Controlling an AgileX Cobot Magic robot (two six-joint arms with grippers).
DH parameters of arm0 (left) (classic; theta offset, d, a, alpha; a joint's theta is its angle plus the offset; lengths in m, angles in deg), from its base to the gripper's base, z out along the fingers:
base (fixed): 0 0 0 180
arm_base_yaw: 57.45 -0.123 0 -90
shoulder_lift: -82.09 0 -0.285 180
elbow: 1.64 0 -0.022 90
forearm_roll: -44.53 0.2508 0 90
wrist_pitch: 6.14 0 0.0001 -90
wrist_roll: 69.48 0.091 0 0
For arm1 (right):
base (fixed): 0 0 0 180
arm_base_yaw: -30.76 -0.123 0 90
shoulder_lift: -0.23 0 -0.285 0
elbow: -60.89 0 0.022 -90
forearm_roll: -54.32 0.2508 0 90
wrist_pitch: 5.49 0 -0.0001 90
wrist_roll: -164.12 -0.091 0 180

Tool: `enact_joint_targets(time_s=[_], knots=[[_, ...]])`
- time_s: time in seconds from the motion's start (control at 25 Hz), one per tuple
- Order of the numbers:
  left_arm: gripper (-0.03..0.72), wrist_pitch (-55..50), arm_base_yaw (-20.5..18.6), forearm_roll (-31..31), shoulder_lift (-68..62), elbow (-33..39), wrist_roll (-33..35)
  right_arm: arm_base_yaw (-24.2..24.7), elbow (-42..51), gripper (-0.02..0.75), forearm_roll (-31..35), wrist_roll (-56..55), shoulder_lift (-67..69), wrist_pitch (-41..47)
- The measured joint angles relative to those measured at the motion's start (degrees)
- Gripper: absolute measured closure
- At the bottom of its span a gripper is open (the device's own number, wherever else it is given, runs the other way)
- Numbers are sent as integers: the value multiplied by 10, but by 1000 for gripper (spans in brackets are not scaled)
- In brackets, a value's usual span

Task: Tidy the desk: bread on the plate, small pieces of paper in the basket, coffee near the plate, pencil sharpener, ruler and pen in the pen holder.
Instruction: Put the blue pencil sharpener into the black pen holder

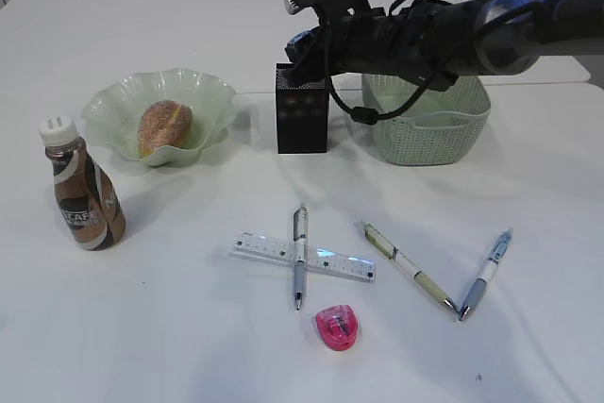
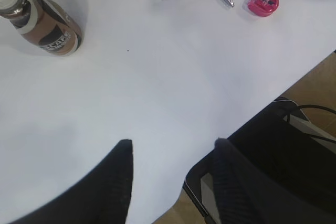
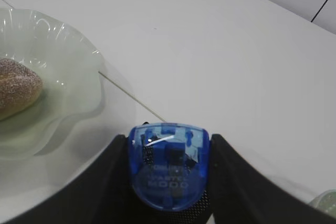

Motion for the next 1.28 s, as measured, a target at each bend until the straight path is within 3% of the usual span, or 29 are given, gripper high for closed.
enact_joint_targets(time_s=[0.36, 0.48, 0.64, 1.08, 1.28], knots=[[346, 2, 0, 0, 0, 0, 0, 0, 0, 372, -40, 0, 0, 0], [346, 2, 0, 0, 0, 0, 0, 0, -5, 337, -51, 0, 0, 0], [346, 3, 0, 0, 0, 0, 0, 0, -19, 299, -52, 0, 0, 0], [346, 5, 0, 0, 0, 0, 0, 0, -27, 293, -53, -10, 0, 5], [346, 6, 0, 0, 0, 0, 0, 0, -27, 293, -53, -70, -27, 80]])
